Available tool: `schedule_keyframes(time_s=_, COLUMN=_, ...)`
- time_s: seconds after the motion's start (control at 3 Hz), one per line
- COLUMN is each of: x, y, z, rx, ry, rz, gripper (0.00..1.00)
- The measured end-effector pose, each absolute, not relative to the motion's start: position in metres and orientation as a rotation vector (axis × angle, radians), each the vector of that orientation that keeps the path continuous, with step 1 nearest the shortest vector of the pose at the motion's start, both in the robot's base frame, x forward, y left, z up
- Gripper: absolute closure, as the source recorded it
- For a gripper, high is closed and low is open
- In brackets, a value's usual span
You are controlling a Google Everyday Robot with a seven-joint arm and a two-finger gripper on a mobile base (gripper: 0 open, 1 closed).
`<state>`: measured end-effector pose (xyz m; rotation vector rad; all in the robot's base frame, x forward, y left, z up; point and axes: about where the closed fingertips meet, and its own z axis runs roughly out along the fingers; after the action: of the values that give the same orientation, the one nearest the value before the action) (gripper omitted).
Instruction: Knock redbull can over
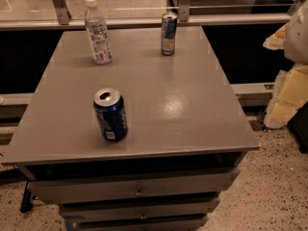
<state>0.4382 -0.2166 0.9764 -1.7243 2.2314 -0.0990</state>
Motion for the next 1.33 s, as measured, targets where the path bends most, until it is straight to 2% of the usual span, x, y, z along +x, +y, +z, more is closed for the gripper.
schedule_keyframes(time_s=0.67, x=0.441, y=-0.219, z=0.978, rx=-1.694, ry=2.227, rz=-0.107, gripper=0.00)
schedule_keyframes(time_s=1.0, x=0.469, y=-0.222, z=0.966, rx=-1.607, ry=2.189, rz=-0.055, gripper=0.00)
schedule_keyframes(time_s=1.33, x=0.523, y=-0.224, z=0.956, rx=-1.485, ry=2.073, rz=0.028, gripper=0.00)
